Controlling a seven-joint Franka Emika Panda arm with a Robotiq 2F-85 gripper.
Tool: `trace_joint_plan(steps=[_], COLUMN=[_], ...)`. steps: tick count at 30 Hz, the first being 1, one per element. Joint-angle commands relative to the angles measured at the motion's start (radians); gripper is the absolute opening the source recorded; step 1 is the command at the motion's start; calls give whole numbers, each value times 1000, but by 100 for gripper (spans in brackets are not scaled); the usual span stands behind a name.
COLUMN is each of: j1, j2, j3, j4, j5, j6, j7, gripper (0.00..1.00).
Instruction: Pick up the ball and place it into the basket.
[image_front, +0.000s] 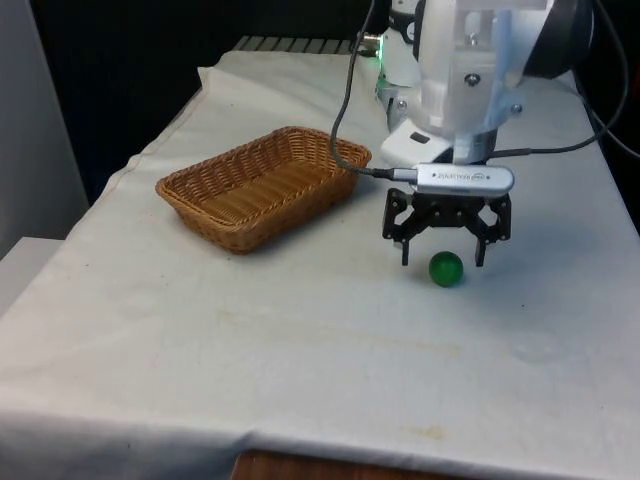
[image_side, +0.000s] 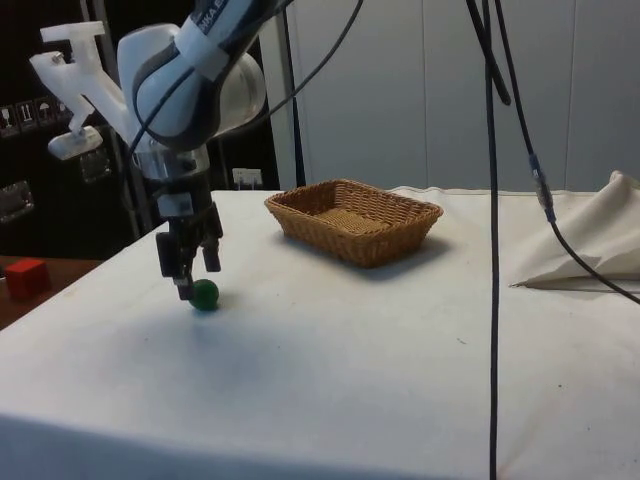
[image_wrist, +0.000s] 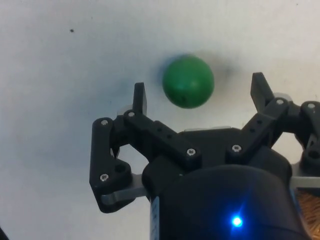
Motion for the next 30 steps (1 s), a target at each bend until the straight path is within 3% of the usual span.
trace_joint_plan(steps=[1,11,16,27,29,30], j1=[-1,8,22,28,28,28], j2=[5,10,18,24,24,24], j3=[4,1,6,9,9,9], j4=[4,9,14,17,17,17], j5=[4,-1,-5,-4,-4,-4], j6=[6,2,6,5,4,4], j7=[-2,5,33,47,48,48], gripper=[100,100,100,100,94,77])
